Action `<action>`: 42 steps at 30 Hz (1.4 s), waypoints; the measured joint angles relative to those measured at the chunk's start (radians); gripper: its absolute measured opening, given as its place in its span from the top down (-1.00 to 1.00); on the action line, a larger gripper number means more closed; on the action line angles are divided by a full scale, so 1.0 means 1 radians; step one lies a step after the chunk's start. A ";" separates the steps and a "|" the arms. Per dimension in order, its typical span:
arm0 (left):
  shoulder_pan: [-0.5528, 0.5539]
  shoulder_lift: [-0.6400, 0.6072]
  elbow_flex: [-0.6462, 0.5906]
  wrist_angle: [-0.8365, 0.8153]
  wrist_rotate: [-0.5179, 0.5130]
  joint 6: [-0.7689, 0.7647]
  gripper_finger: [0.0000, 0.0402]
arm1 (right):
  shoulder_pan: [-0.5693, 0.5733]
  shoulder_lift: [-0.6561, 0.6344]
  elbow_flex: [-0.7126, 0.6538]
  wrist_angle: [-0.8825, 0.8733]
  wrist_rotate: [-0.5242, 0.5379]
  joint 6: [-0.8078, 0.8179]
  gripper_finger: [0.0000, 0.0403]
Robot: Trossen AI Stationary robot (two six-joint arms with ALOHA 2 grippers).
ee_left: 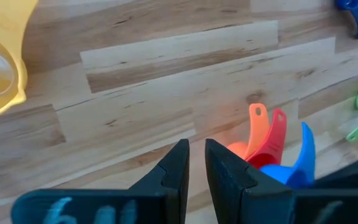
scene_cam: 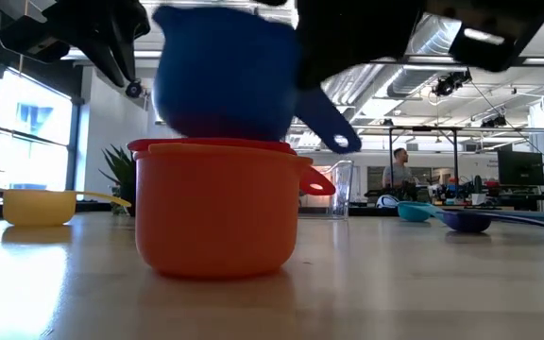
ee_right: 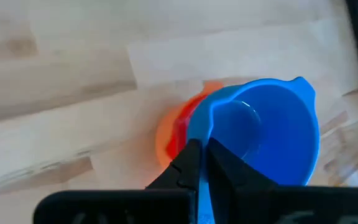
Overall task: Nest measuring cups in basket
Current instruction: Stack the blue measuring cup on the red measuring cup
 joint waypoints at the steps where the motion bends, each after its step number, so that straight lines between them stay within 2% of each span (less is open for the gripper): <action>1: 0.000 0.000 0.000 0.000 0.000 0.000 0.80 | 0.000 0.005 0.000 0.000 0.018 0.000 1.00; 5: 0.000 0.000 0.000 0.001 0.000 0.000 0.80 | 0.000 0.010 0.000 0.001 0.063 0.000 0.96; 16: 0.000 0.000 0.000 0.002 0.000 0.001 0.80 | 0.024 0.010 0.000 0.009 0.047 0.000 0.90; 42: 0.000 0.000 0.000 0.002 0.000 0.001 0.80 | 0.024 0.010 0.000 0.046 0.103 0.003 0.95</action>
